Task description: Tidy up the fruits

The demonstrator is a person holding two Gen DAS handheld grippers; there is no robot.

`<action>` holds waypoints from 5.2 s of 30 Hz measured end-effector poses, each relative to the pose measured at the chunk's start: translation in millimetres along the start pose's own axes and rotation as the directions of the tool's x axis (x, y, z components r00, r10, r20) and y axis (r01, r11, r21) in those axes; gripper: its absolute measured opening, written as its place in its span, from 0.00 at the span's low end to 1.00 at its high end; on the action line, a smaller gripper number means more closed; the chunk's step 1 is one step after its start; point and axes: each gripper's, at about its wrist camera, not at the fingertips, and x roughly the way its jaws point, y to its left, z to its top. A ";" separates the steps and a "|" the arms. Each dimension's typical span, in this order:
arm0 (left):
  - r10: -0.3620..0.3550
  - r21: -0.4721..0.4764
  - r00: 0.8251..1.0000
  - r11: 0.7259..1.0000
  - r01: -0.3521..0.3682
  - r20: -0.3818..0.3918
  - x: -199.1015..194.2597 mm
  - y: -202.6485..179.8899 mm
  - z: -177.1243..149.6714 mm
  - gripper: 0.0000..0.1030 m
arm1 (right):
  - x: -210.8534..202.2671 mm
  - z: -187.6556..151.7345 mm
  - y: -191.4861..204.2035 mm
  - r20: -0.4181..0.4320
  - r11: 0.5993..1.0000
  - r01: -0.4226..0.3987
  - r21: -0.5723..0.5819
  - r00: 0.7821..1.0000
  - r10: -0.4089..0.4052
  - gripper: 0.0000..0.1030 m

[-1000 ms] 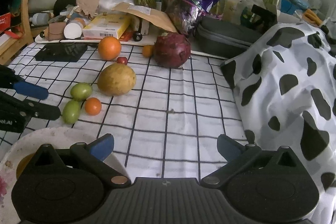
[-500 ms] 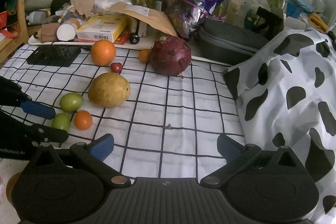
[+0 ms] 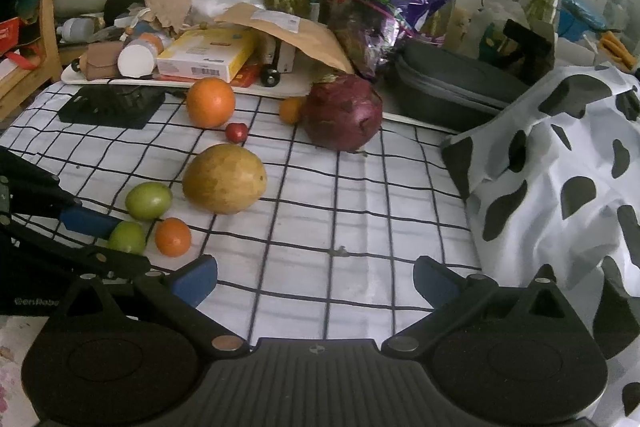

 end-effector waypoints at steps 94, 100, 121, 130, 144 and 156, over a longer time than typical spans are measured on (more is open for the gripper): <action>-0.030 -0.098 0.999 0.995 0.033 0.028 -90.5 -59.8 -114.5 0.26 | -102.7 -95.4 21.8 -0.079 0.969 -0.246 0.038 0.966 0.248 0.25; -0.030 -0.098 0.999 0.995 0.031 0.015 -84.7 -60.4 -113.1 0.26 | -96.1 -96.0 26.0 -0.110 0.970 -0.241 0.023 0.964 0.242 0.25; 0.008 -0.045 1.000 0.999 -0.007 0.021 -83.8 -70.3 -108.8 0.51 | -93.1 -97.1 28.4 -0.126 0.973 -0.229 0.006 0.965 0.228 0.54; -0.001 -0.075 0.997 0.997 0.007 0.072 -94.3 -66.5 -105.5 0.58 | -101.2 -92.3 20.1 -0.063 0.971 -0.232 0.050 0.970 0.235 0.77; 0.074 -0.119 0.980 0.992 -0.052 0.186 -111.1 -61.9 -97.2 0.67 | -114.1 -83.4 4.5 0.065 0.982 -0.144 0.124 0.988 0.137 0.98; 0.222 -0.174 0.946 0.968 -0.183 0.236 -119.7 -51.6 -91.0 0.75 | -114.7 -81.1 -1.2 0.087 0.980 -0.130 0.148 0.989 0.118 0.98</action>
